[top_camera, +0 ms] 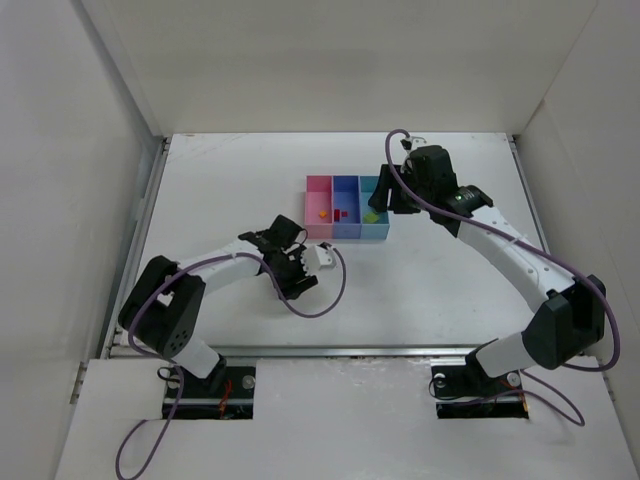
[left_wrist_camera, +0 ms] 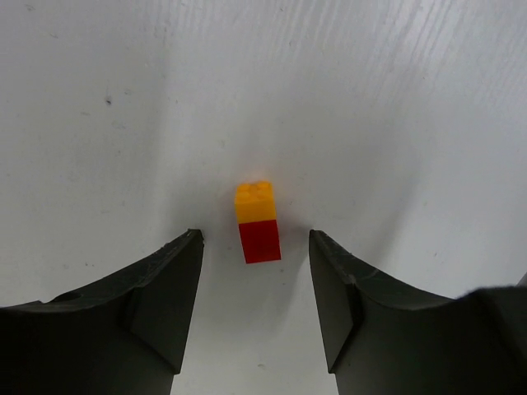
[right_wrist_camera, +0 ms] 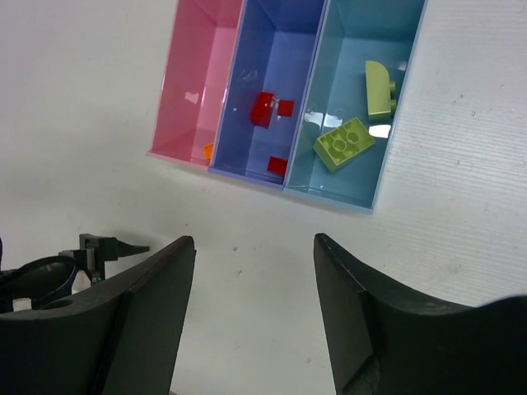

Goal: Sort the legos into containers by color

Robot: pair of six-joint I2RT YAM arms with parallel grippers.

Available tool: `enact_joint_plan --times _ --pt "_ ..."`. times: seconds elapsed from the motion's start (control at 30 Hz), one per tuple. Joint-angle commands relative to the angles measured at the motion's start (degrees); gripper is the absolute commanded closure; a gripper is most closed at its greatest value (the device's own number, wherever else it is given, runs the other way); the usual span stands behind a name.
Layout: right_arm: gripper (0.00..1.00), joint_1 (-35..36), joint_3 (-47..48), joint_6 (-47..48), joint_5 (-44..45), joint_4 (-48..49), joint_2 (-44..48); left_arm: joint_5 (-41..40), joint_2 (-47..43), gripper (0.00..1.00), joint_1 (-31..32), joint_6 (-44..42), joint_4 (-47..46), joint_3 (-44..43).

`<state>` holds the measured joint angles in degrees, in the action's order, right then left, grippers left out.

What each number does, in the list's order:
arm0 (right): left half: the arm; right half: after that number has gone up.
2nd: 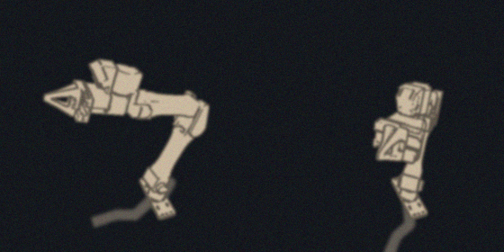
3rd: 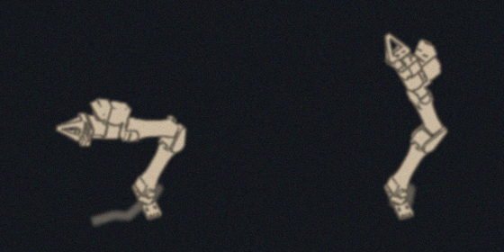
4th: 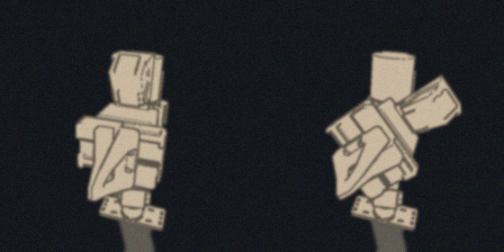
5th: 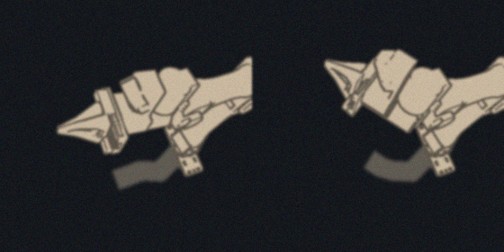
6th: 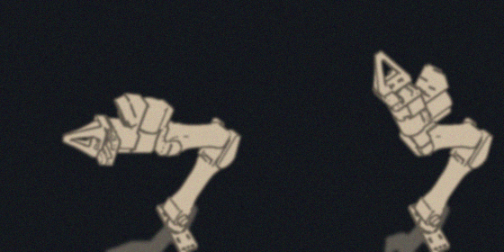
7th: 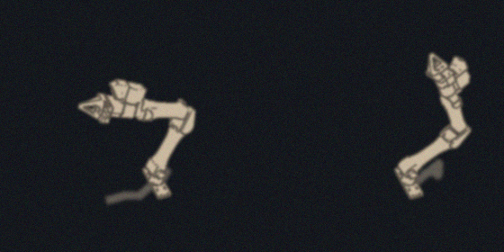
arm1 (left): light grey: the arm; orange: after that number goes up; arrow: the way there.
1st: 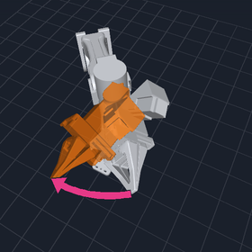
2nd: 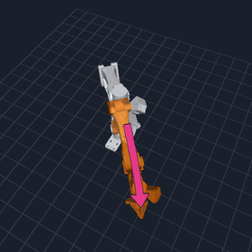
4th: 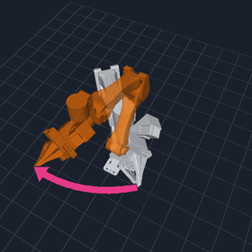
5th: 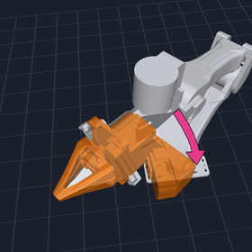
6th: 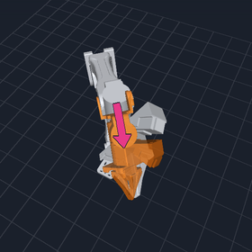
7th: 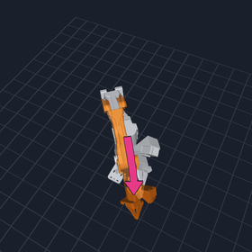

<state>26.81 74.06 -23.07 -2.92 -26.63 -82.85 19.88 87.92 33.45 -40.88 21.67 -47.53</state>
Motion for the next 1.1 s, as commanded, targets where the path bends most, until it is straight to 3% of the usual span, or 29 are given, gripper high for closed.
enact_joint_plan --times 0.0,0.2,0.5,0.57,0.67,0.7,0.9,1.07 --pt "0.35 0.0 -0.1 0.7 1.0 0.7 2.5 1.0 0.5 0.49 0.3 1.6 -0.5 -2.4" --pt "0.35 -0.5 -0.1 0.7 1.0 0.7 2.5 0.3 1.0 0.63 0.3 1.6 0.0 -1.8" --pt "0.35 -0.5 0.5 0.7 0.4 0.7 2.0 1.6 1.0 0.70 0.3 3.3 -1.8 -1.6" --pt "0.35 -0.5 0.5 0.7 0.4 0.7 2.0 2.2 1.0 0.76 0.3 3.3 -1.8 -2.2" --pt "0.35 -0.5 -0.1 0.7 -0.2 0.7 2.0 2.2 1.0 0.96 0.3 3.3 -1.8 -2.2" --pt "0.35 -0.5 -0.6 0.7 -0.2 0.7 2.0 2.2 1.0 0.98 0.3 3.3 -1.8 -2.2" --pt "0.35 -0.5 -2.4 2.7 -13.7 2.5 1.4 2.2 -3.6 1.00 -1.5 3.3 -1.0 -4.7" --pt "0.35 -0.5 -6.7 -1.4 -28.9 12.7 1.4 3.8 -8.6 1.00 -2.0 5.0 3.3 -12.2"
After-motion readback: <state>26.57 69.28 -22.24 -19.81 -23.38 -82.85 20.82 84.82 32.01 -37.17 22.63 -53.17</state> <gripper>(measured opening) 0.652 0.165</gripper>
